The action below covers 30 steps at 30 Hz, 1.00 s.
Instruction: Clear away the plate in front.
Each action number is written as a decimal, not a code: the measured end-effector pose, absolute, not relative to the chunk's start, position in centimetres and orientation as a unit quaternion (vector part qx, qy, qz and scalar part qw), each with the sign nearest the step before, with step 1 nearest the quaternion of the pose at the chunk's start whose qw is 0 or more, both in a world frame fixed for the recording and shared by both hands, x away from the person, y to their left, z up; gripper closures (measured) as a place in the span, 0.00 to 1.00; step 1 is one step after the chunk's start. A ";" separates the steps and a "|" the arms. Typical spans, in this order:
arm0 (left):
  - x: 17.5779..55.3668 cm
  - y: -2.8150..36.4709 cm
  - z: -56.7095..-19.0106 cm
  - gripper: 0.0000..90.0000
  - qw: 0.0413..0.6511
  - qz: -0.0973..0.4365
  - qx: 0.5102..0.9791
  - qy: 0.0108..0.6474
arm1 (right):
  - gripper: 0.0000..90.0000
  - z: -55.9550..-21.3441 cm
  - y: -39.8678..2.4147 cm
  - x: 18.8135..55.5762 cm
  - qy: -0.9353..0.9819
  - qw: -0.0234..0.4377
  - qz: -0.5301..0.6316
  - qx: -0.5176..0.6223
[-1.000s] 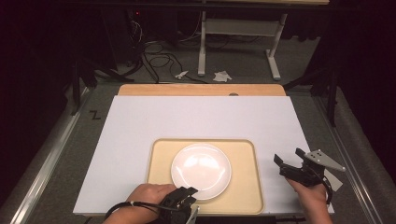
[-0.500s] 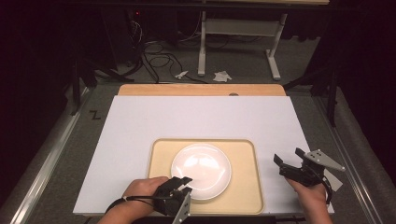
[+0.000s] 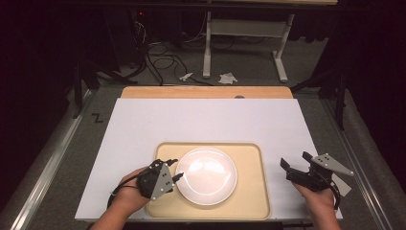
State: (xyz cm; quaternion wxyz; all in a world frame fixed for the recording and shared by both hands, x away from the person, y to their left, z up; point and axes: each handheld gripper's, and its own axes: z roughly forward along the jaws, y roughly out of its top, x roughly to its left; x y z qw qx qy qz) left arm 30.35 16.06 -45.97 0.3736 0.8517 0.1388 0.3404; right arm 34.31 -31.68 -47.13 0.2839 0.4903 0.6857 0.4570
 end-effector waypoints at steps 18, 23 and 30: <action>32.5 24.3 -44.6 0.33 0.537 0.305 0.699 0.360 | 0.09 -46.9 -31.5 34.1 0.684 0.285 0.476 0.474; 32.7 25.2 -44.7 0.14 0.540 0.312 0.676 0.392 | 0.07 -46.6 -31.4 34.0 0.683 0.287 0.489 0.460; 32.9 25.0 -44.8 0.00 0.534 0.323 0.670 0.401 | 0.02 -46.1 -30.8 33.5 0.683 0.291 0.511 0.434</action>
